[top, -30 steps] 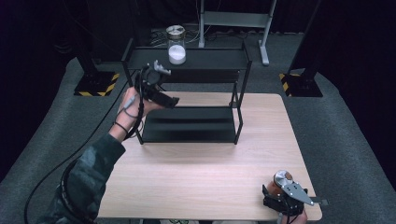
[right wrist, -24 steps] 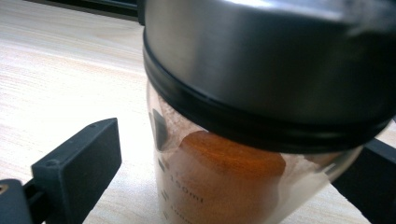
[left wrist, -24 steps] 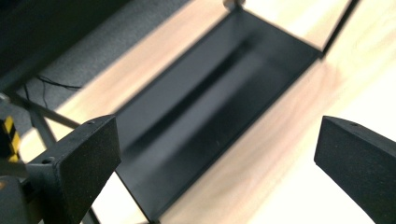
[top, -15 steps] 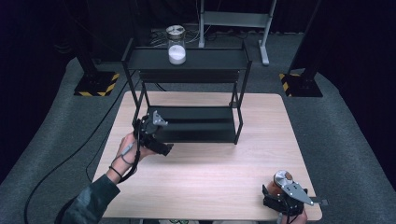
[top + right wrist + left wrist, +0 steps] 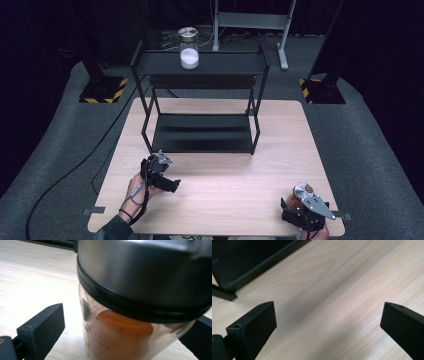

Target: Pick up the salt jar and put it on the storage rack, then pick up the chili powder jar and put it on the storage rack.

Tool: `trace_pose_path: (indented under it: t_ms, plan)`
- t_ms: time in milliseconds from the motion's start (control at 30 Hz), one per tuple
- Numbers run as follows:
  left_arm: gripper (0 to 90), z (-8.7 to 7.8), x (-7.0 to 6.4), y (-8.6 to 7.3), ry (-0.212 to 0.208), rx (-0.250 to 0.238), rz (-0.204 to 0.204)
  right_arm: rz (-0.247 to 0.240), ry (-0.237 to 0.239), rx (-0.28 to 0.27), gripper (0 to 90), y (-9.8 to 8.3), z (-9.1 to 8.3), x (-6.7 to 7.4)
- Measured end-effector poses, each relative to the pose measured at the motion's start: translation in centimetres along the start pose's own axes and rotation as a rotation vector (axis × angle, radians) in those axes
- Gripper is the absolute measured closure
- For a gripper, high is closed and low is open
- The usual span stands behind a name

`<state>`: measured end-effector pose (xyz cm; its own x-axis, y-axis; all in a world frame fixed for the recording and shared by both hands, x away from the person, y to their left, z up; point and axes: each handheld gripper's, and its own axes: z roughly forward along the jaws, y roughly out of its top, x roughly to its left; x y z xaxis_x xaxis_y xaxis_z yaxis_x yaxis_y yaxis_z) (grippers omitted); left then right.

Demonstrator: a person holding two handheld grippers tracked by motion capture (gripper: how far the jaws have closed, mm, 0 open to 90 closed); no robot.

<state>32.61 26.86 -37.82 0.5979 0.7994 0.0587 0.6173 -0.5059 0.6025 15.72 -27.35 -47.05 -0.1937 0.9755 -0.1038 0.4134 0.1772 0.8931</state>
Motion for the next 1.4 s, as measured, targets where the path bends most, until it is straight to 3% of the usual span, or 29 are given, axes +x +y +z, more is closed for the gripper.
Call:
trace_pose_path:
  t_ms: [367,600,867,1100,1400]
  plan:
    - [0.0,1.2,0.0,-3.8,-0.012,-0.082,-0.099,-0.001,-0.004,-0.003,0.0,-0.1,0.0,0.1]
    - [0.0,1.8,-0.4,-5.1,-0.017,-0.098,-0.127,-0.002,-0.006,-0.001,0.0,0.0,0.0,0.1]
    - [0.0,2.3,-1.7,-6.8,0.025,-0.154,-0.127,0.002,-0.009,0.005,0.0,0.1,0.0,0.1]
    - [0.0,2.3,-1.7,-6.9,0.023,-0.155,-0.124,0.014,-0.005,0.003,0.0,0.1,0.0,-0.1]
    - [0.0,2.3,-1.8,-6.9,0.029,-0.158,-0.121,0.027,0.078,0.051,0.0,1.2,0.1,-1.9]
